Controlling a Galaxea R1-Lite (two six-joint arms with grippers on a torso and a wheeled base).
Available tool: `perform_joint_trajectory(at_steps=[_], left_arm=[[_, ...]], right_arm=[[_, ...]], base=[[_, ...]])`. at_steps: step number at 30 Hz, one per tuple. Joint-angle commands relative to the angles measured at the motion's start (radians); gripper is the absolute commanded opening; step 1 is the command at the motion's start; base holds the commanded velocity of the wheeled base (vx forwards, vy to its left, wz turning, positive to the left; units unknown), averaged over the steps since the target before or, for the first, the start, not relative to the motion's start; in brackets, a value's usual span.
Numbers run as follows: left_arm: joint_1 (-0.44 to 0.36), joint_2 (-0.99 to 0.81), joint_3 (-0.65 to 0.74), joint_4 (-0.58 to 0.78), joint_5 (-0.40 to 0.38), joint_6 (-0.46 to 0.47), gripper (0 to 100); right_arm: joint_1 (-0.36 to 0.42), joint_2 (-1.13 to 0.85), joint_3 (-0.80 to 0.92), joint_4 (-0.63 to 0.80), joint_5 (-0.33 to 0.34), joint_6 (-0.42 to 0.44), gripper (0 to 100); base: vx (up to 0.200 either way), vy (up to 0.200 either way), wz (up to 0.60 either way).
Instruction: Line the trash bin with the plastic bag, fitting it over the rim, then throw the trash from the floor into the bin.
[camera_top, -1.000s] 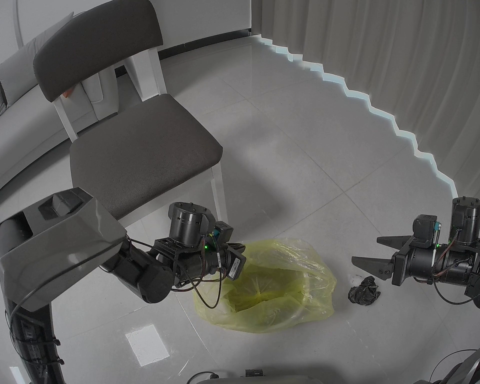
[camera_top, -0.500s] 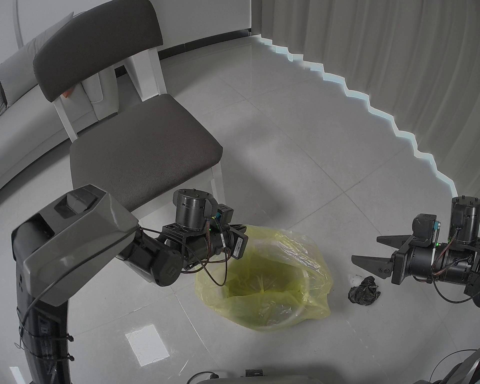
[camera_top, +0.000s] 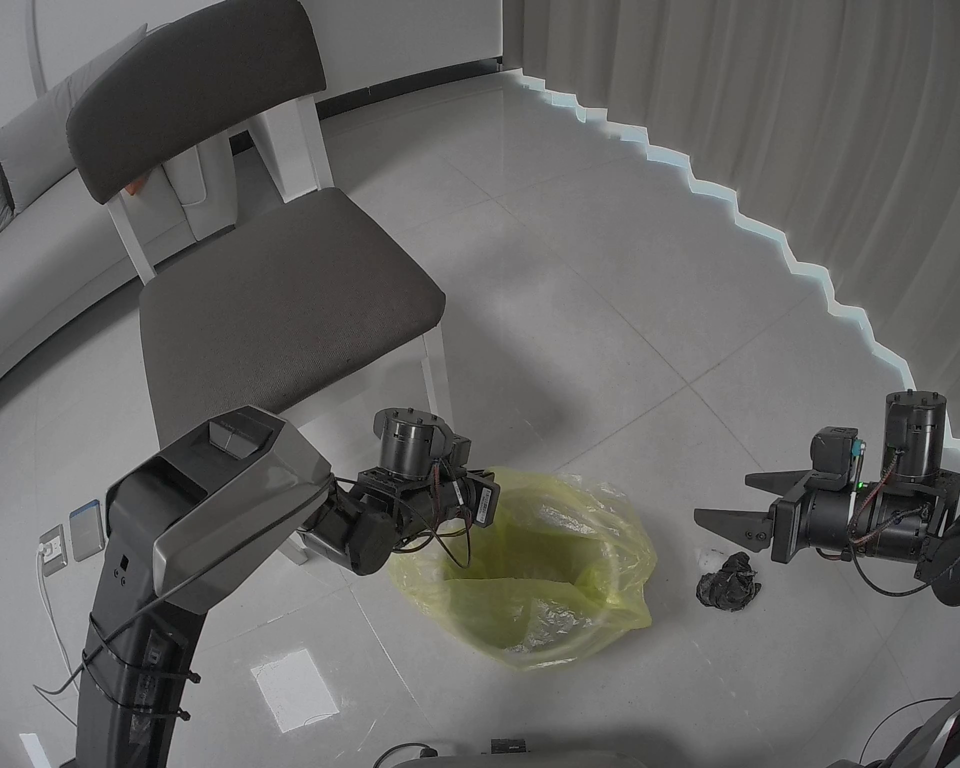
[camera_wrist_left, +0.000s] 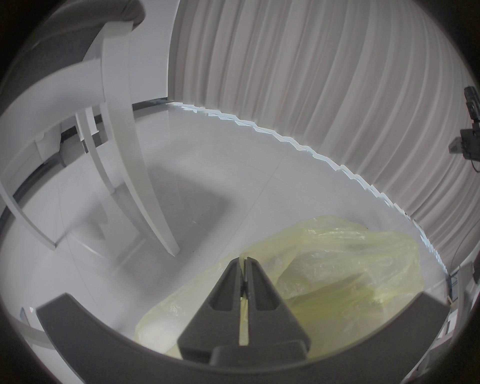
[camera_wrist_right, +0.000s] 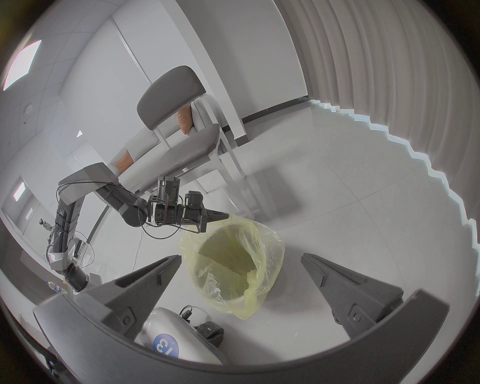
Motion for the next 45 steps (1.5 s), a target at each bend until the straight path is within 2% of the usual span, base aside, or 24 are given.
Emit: perform_joint_trajectory(at_steps=[1,7,8,18,22,24,27,29,30,34,45], left_arm=[[-0.004,-0.005,0.009,-0.014,-0.007,-0.050,0],[-0.006,-0.071,0.070,-0.014,-0.023,-0.059,0],[-0.006,-0.077,0.073,-0.015,-0.023,-0.059,100],[-0.007,-0.145,0.145,-0.040,-0.010,-0.131,100],[0.013,-0.191,0.253,-0.104,0.008,-0.151,100],[0.042,-0.232,0.366,-0.155,0.013,-0.163,100],[0.068,-0.277,0.478,-0.166,0.011,-0.173,100],[0.070,-0.286,0.506,-0.169,0.010,-0.183,100],[0.070,-0.301,0.550,-0.170,0.010,-0.223,100],[0.074,-0.321,0.592,-0.176,0.003,-0.278,100],[0.076,-0.300,0.662,-0.250,0.000,-0.278,100]], right_arm=[[0.000,0.038,-0.015,-0.001,0.015,0.002,100],[0.002,0.044,-0.018,0.003,0.026,0.002,100],[0.002,0.050,-0.018,0.003,0.026,0.002,100],[-0.018,0.117,-0.030,0.004,0.026,0.000,100],[-0.029,0.186,-0.036,0.001,0.026,0.000,100],[-0.029,0.257,-0.047,-0.002,0.026,-0.002,100],[-0.024,0.323,-0.064,-0.002,0.026,0.000,100],[-0.021,0.343,-0.064,-0.002,0.026,-0.002,100],[-0.015,0.387,-0.074,-0.002,0.026,-0.003,100],[0.005,0.450,-0.104,-0.002,0.026,0.000,100],[0.008,0.594,-0.202,-0.002,0.024,0.003,100]], base=[[0.000,0.000,0.00],[0.000,0.000,0.00],[0.000,0.000,0.00],[0.000,0.000,0.00],[0.000,0.000,0.00],[0.000,0.000,0.00],[0.000,0.000,0.00],[0.000,0.000,0.00],[0.000,0.000,0.00],[0.000,0.000,0.00],[0.000,0.000,0.00]])
